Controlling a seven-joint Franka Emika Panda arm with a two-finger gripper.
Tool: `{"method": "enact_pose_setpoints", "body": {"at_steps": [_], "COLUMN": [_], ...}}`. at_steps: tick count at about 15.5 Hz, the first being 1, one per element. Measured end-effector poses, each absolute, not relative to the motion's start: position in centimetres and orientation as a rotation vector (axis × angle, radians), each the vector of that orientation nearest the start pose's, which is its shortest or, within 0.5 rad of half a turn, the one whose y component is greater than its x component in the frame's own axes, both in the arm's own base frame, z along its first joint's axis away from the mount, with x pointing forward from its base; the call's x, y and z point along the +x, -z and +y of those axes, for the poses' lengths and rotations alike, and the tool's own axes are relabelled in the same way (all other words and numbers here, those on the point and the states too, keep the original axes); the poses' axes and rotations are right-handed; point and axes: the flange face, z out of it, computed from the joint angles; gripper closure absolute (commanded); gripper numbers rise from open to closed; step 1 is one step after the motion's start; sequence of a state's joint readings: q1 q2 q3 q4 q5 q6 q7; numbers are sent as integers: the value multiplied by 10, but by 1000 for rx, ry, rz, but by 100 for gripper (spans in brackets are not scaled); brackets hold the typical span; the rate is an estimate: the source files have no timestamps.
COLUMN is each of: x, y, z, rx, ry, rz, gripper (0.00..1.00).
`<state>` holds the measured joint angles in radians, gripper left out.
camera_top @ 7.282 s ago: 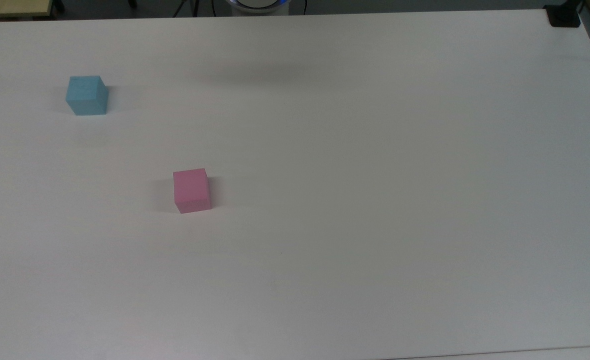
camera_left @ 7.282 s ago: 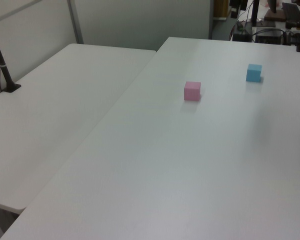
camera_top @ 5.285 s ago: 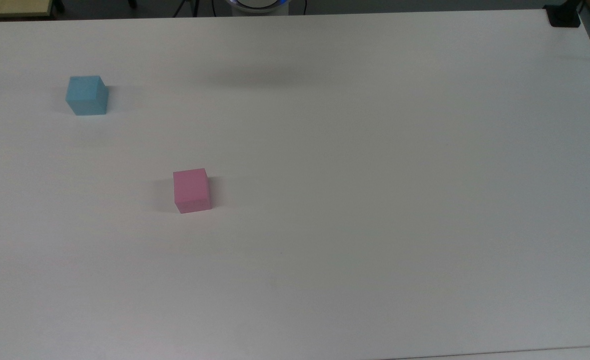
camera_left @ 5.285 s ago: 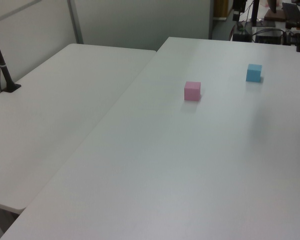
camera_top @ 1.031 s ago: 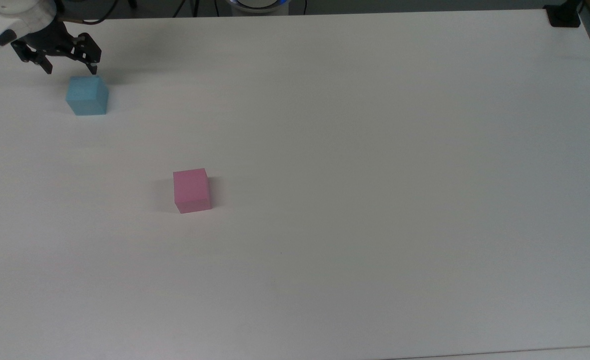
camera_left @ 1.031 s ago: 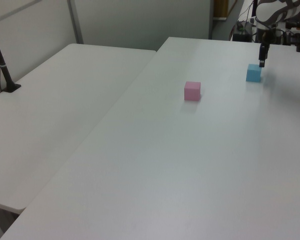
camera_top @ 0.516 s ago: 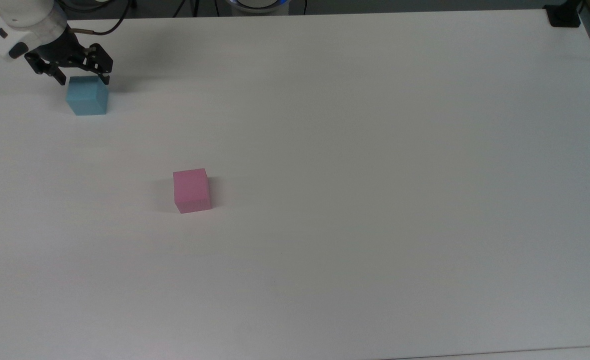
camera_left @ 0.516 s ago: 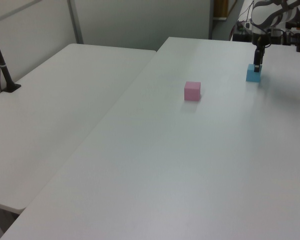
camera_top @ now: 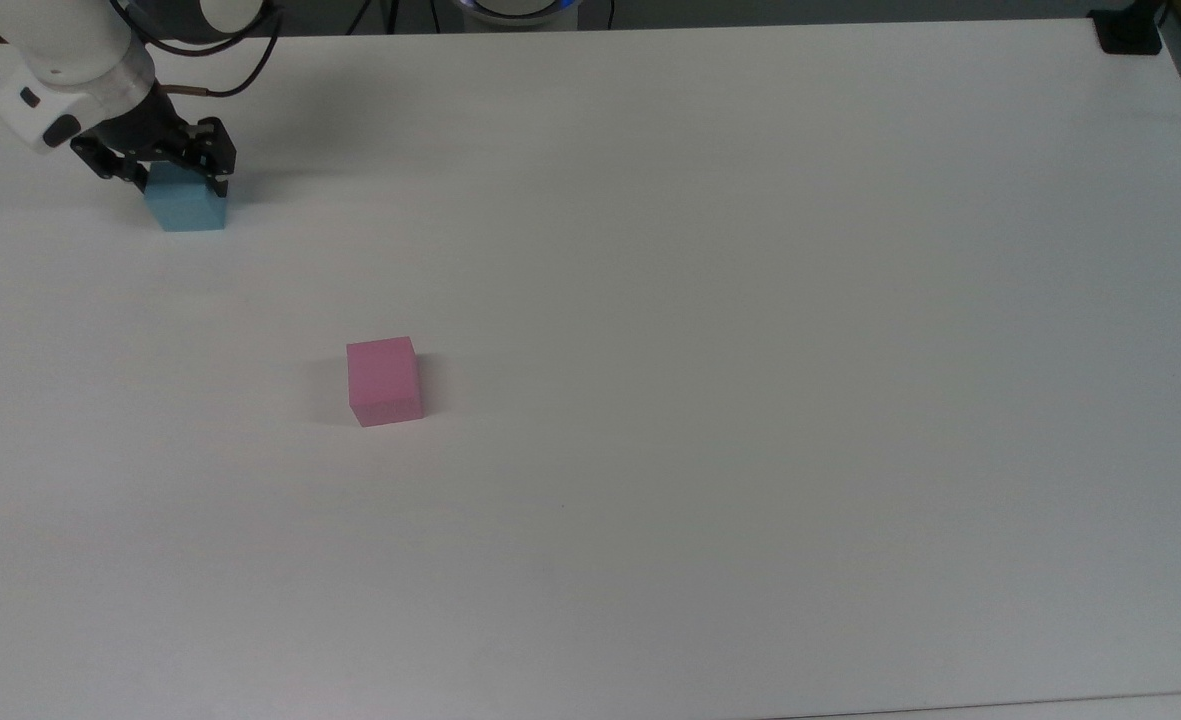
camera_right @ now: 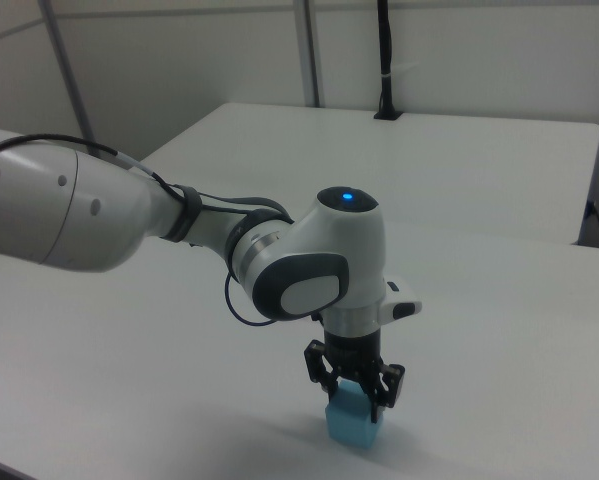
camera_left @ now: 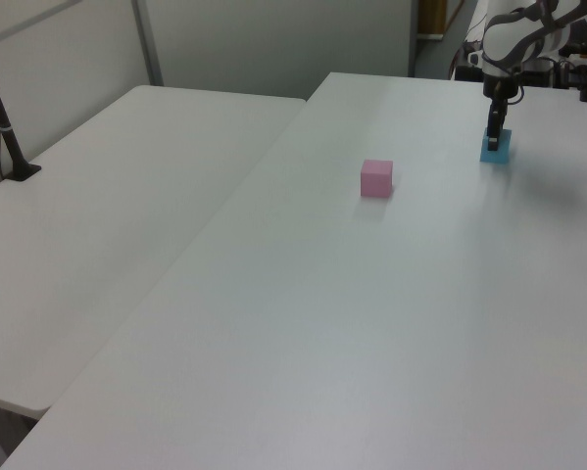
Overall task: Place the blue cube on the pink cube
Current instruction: 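Close the gripper around the light-blue cube, then lift the light-blue cube and carry it toward the pink cube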
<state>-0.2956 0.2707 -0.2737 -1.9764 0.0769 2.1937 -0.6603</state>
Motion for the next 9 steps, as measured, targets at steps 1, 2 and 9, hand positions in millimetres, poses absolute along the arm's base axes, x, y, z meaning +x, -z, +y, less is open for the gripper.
{"method": "enact_pose_setpoints", "body": {"at_steps": [1,2,9], "x": [508,509,507], "y": [-334,-336,-386], "z": [-315,-315,-311], "rx": [-3126,-3128,-3085], "ry": [-61,-55,-86], "rz": [-83,-83,-89], "gripper": [47,47,47]}}
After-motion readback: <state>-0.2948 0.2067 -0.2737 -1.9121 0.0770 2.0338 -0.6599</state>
